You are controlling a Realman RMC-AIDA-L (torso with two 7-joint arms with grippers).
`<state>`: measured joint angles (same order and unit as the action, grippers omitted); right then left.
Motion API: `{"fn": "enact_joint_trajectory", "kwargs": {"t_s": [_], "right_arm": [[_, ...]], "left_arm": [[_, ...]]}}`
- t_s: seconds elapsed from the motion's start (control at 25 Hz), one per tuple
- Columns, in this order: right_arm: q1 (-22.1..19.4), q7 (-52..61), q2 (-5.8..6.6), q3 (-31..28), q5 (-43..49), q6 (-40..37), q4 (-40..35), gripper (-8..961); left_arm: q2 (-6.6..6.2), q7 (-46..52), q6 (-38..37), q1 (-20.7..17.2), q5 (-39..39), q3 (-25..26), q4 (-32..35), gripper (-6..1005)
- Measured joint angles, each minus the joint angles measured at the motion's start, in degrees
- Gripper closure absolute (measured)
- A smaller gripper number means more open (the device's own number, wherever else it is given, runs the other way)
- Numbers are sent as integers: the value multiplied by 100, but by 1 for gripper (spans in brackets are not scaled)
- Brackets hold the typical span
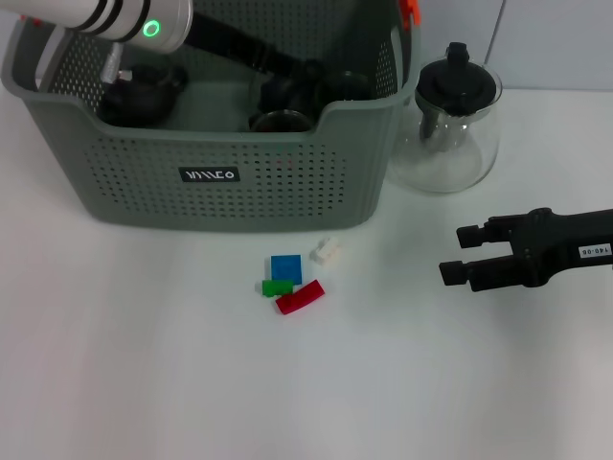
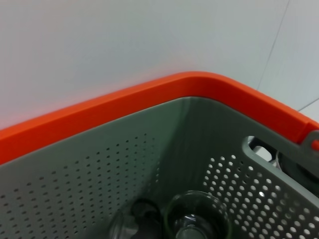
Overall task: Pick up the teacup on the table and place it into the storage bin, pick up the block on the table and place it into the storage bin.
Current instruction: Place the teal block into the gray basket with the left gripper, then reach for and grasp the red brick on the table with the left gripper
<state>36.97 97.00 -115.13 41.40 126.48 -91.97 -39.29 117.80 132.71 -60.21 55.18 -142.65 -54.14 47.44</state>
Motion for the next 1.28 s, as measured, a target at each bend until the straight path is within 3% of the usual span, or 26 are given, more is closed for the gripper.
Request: {"fn": "enact_joint_trajectory", "kwargs": {"t_s": [0.08, 0.16, 0.32, 0.52, 0.76, 0.92, 1.0, 1.28], "right_arm": [[-9, -17, 0, 0, 1, -2, 0, 116], [-12, -35, 0, -1, 1, -3, 0, 116], [-13, -49, 5, -1, 0, -4, 1, 116], [-15, -52, 21, -11, 1, -5, -12, 116], [-15, -19, 26, -44, 0, 2, -33, 117], [-15, 8, 38, -52, -1, 26, -12, 117], [-13, 41, 40, -53, -1, 41, -5, 117], [-2, 363, 27, -54, -16, 37, 0, 117]], "left_arm": [[0, 8, -115, -14, 3, -1, 101, 462], [10, 6, -366, -91, 58, 27, 405, 395], [121, -107, -1352, -511, 629, 132, 1801, 262], [256, -1069, -3110, -1187, 1689, 142, 3505, 273], [558, -1800, -4961, -1724, 1805, -75, 4495, 273], [632, -2289, -5170, -2153, 1363, -918, 4743, 273], [657, -2561, -5146, -2191, 973, -1267, 4671, 274], [631, -3595, -4393, -1686, -96, -2290, 3628, 274]]}}
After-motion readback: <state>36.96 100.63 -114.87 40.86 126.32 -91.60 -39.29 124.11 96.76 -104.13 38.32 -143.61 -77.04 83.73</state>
